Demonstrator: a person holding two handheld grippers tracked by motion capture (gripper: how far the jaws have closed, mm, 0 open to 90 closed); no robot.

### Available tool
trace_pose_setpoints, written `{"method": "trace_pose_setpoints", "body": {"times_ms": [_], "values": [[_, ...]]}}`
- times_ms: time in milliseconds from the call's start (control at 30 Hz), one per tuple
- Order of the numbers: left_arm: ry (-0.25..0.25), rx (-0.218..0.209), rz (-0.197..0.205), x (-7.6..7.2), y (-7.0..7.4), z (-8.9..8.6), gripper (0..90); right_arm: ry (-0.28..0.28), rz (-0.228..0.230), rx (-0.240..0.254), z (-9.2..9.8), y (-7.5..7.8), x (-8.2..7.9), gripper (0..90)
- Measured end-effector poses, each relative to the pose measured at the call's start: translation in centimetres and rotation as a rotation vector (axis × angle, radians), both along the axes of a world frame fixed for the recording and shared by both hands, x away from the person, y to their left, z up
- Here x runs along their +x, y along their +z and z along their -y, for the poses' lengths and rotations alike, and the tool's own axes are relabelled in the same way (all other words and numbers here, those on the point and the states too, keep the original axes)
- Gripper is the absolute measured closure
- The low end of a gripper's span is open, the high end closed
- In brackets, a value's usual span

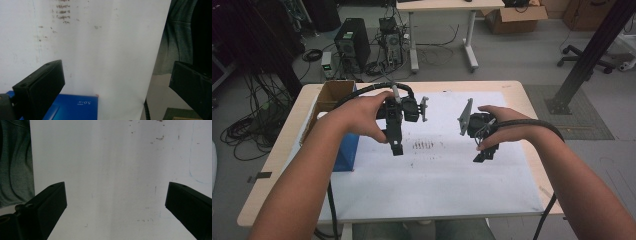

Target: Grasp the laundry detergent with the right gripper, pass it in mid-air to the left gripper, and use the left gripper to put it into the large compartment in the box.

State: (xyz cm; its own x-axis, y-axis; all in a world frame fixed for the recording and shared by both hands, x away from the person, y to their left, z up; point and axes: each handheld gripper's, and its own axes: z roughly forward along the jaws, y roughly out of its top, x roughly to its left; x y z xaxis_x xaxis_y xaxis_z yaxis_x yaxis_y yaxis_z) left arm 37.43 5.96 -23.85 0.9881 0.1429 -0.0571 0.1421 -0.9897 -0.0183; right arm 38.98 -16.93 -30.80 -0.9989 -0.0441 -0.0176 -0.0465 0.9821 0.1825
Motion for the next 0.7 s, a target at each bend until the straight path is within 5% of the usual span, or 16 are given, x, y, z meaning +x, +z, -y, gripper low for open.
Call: {"method": "trace_pose_setpoints", "body": {"times_ms": [700], "values": [[-0.001, -0.009, -0.001, 0.07, 0.1, -0.1, 0.2, 0.002, 0.0, 0.007, -0.12, 0.0, -0.16, 3.9]]}}
